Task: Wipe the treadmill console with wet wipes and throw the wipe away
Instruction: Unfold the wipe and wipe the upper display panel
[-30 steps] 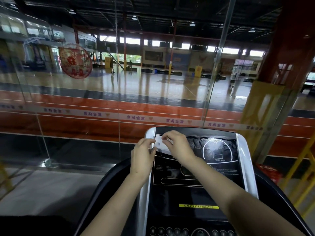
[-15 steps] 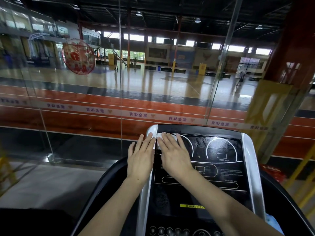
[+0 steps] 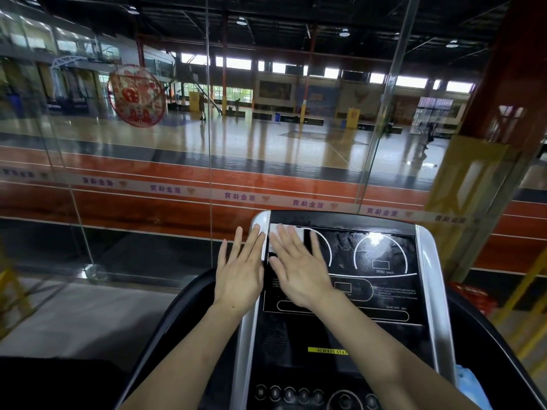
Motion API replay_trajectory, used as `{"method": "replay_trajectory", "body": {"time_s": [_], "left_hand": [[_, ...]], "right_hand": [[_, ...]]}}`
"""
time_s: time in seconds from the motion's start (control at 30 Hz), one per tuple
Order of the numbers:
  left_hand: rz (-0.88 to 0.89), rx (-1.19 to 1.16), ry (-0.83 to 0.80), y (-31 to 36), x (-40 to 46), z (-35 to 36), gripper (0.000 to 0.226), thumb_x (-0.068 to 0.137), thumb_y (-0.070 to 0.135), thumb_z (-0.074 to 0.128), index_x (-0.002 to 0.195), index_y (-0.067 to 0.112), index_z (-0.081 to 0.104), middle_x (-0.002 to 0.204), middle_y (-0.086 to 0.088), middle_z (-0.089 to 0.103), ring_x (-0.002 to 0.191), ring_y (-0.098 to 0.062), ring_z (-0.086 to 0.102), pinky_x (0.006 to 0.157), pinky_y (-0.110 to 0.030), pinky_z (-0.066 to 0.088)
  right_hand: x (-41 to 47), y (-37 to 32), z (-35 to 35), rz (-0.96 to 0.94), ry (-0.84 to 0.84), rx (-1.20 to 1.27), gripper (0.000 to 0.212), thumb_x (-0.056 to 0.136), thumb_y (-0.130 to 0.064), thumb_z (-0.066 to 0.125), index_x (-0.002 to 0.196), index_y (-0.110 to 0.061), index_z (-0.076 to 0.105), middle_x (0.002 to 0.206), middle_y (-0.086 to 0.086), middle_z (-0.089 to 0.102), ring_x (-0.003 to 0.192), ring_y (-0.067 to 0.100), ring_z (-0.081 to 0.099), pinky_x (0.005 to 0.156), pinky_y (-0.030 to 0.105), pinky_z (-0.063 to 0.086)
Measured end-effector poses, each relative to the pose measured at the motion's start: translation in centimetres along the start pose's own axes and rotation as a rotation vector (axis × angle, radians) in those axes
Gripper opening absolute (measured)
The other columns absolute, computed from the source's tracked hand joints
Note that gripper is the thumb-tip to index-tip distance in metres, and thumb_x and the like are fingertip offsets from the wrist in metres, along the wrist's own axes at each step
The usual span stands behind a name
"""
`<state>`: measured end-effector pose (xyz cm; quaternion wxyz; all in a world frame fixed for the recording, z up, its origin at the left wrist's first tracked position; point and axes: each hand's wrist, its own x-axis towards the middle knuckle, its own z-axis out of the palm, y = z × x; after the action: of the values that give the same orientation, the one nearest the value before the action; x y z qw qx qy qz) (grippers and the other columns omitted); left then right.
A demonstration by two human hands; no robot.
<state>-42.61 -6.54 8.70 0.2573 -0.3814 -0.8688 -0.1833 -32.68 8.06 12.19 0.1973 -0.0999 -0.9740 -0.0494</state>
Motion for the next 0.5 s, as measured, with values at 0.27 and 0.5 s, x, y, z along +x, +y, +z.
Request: {"method": "replay_trajectory", "body": {"time_s": [0.27,0.5], "left_hand": [[0.031,0.012,-0.012,0.2,0.1,-0.5,0.070,0.096,0.035,0.016,0.164,0.019,0.022,0.173,0.003,0.010,0.161,-0.024,0.002,0.129,-0.055,0.013],[-0.009,0.042,0.019,0.7,0.2,0.0,0.063,0.100,0.029,0.022,0.162,0.017,0.031,0.171,0.003,0.019,0.160,-0.023,0.011,0.127,-0.054,0.014]], "right_hand": [[-3.2,5.2,-0.8,0.134,0.062,-0.065,0.069,0.106,-0.059,0.001,0.167,-0.028,0.010,0.173,-0.010,0.002,0.160,0.008,-0.005,0.128,0.056,-0.012],[-0.1,0.2,-0.5,0.008,0.003,0.031,0.067,0.106,-0.054,0.001,0.167,-0.027,0.008,0.174,-0.009,0.000,0.160,0.010,-0.010,0.126,0.056,-0.016]]}}
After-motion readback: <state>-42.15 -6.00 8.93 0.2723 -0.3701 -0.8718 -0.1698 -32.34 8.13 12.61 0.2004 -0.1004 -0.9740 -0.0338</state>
